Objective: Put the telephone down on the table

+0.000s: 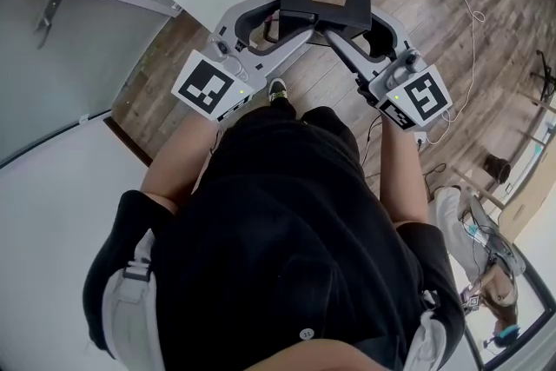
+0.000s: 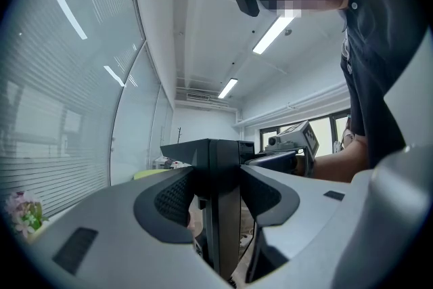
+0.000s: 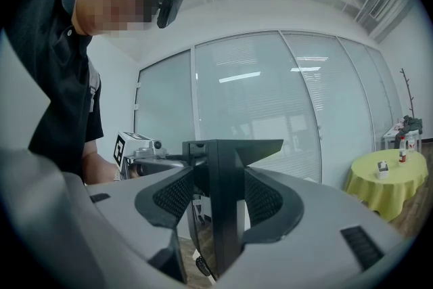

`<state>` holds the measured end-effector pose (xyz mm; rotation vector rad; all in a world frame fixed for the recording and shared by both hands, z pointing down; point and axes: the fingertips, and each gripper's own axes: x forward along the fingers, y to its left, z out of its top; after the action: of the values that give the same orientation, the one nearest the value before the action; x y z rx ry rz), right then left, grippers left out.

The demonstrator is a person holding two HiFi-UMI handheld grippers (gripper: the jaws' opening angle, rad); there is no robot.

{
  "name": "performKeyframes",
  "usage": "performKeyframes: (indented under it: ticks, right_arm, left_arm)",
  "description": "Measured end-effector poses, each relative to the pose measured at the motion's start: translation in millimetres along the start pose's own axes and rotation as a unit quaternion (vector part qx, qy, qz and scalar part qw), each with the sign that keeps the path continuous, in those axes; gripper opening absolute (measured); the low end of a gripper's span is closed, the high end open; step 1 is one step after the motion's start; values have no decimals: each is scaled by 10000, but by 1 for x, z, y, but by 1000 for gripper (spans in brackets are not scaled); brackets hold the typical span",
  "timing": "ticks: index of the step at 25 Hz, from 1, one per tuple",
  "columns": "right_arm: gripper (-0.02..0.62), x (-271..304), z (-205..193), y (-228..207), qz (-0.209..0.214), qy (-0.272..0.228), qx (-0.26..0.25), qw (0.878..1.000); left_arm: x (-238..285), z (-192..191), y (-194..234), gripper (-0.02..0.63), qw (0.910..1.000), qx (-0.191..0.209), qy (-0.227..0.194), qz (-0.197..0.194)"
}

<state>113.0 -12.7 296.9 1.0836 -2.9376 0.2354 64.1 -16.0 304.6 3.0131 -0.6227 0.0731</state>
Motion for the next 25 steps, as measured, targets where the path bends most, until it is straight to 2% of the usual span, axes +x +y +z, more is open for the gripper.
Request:
performKeyframes:
  ticks: [6,11,15,25]
  right_arm:
    - [242,12,9,-27,90,-52,-42,9999]
    - [242,29,13,-72,325,-52,-15,9995]
    - [242,32,14,-87,631,-31,-71,9980]
    - [242,44,31,-188,1561,144,-9,9876]
  left_arm:
    - [19,8,24,218,9999,33,-55,94]
    - [51,8,55,218,9995,83,11,291]
    - [63,8,62,218,9981,49,-45,614]
    - [146,18,109,218,9884,-52,59,1517]
